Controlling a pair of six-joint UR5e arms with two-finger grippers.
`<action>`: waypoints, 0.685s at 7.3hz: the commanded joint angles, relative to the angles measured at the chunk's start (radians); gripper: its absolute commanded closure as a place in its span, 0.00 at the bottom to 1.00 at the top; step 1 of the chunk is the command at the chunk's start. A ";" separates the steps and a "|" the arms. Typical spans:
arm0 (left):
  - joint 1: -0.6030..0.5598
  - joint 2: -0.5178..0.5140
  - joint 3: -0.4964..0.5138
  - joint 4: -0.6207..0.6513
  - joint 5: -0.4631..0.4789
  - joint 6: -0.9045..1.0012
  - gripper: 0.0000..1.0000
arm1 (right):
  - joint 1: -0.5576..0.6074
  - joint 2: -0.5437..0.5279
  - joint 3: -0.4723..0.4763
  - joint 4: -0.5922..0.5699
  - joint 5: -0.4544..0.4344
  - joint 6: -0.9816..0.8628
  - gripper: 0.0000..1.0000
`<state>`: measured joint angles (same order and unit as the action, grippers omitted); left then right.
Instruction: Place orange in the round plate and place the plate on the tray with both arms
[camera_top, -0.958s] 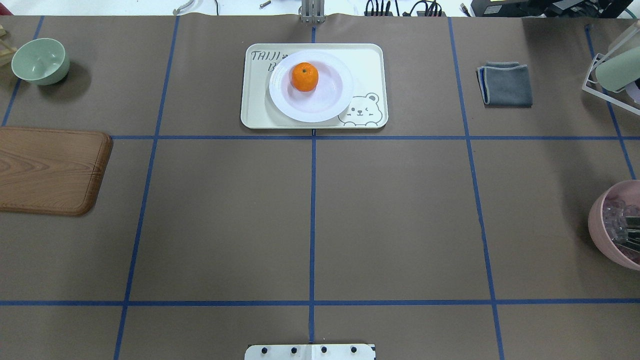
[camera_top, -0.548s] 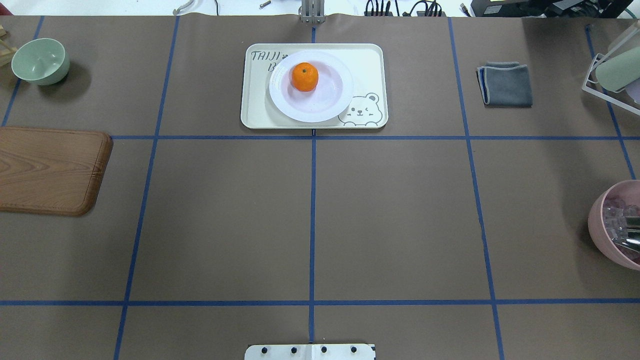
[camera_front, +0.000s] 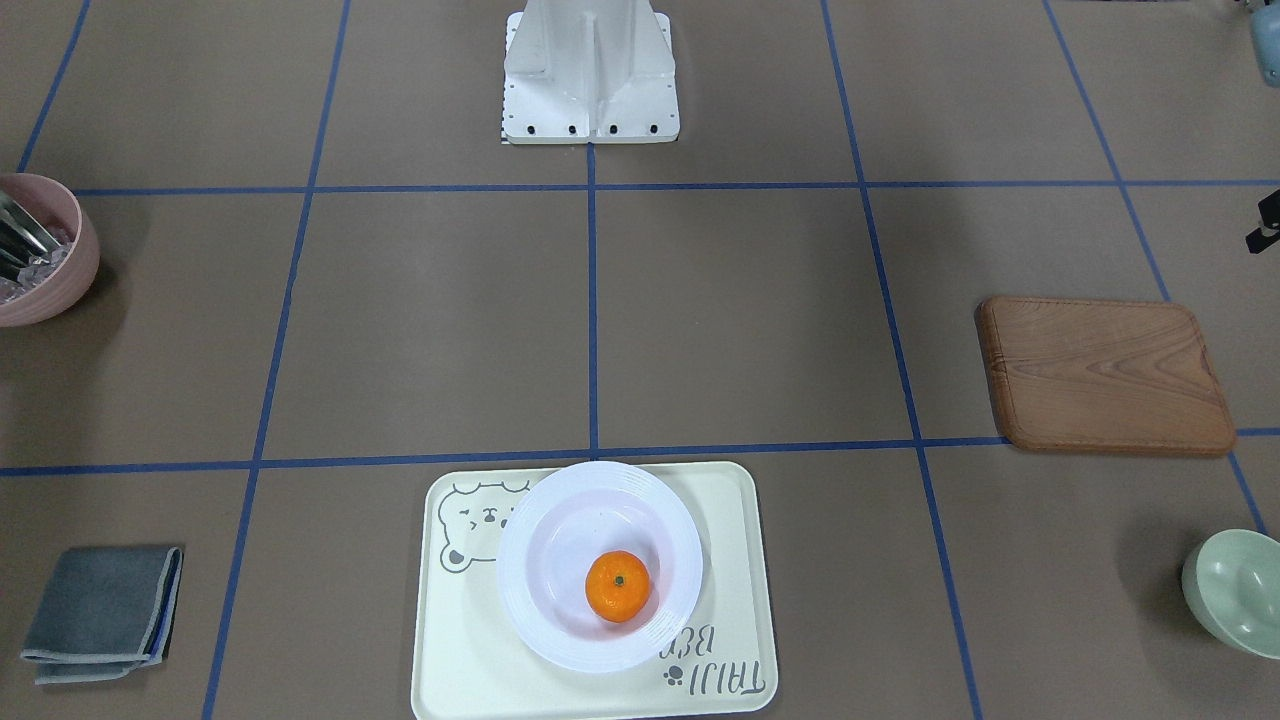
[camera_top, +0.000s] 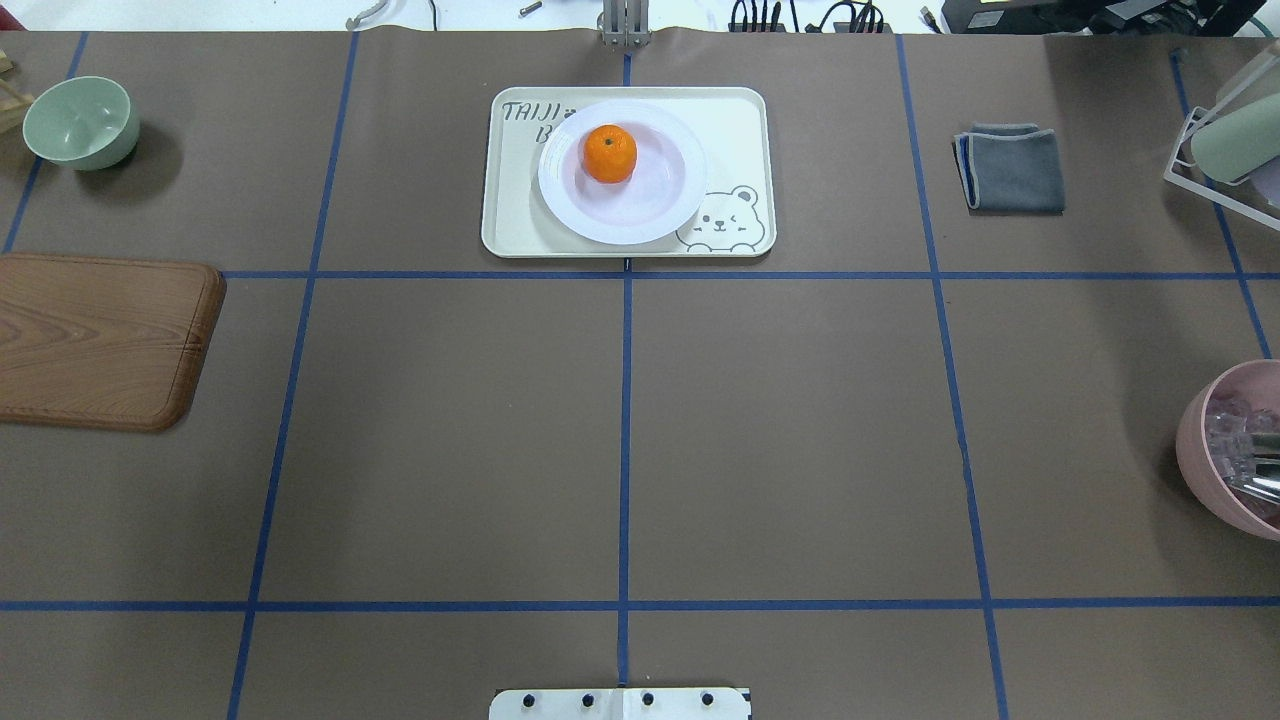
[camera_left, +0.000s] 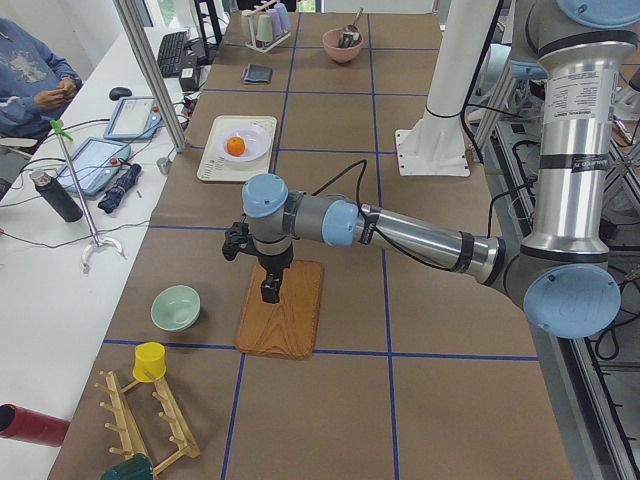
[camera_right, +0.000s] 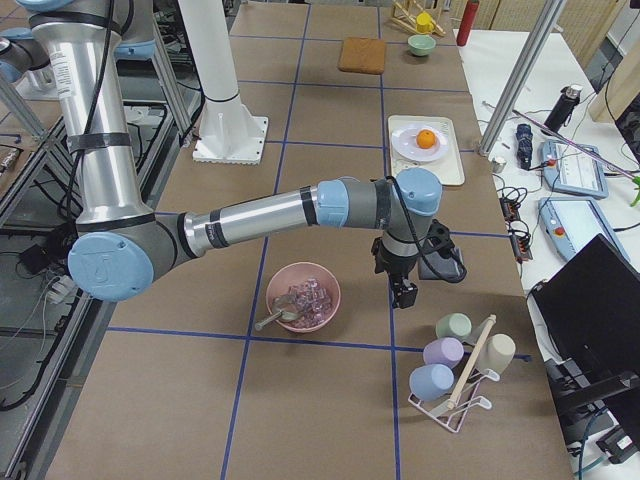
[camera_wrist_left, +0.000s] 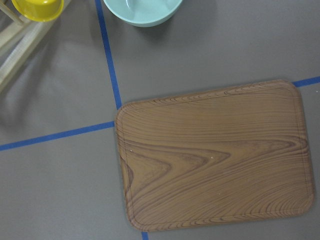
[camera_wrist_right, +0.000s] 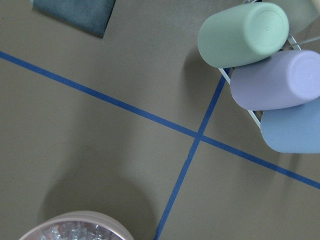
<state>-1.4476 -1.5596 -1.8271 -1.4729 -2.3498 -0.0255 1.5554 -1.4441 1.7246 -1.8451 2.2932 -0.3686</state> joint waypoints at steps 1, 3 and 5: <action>0.001 0.009 0.008 -0.006 -0.005 0.001 0.02 | 0.000 -0.018 0.003 0.001 0.006 0.002 0.00; 0.004 0.010 0.008 -0.013 -0.005 0.004 0.02 | 0.000 -0.044 0.016 0.010 0.000 0.007 0.00; 0.004 0.010 0.006 -0.012 -0.006 0.002 0.02 | -0.001 -0.044 0.016 0.004 -0.007 0.007 0.00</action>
<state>-1.4436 -1.5496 -1.8201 -1.4853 -2.3550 -0.0221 1.5552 -1.4865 1.7401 -1.8376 2.2909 -0.3625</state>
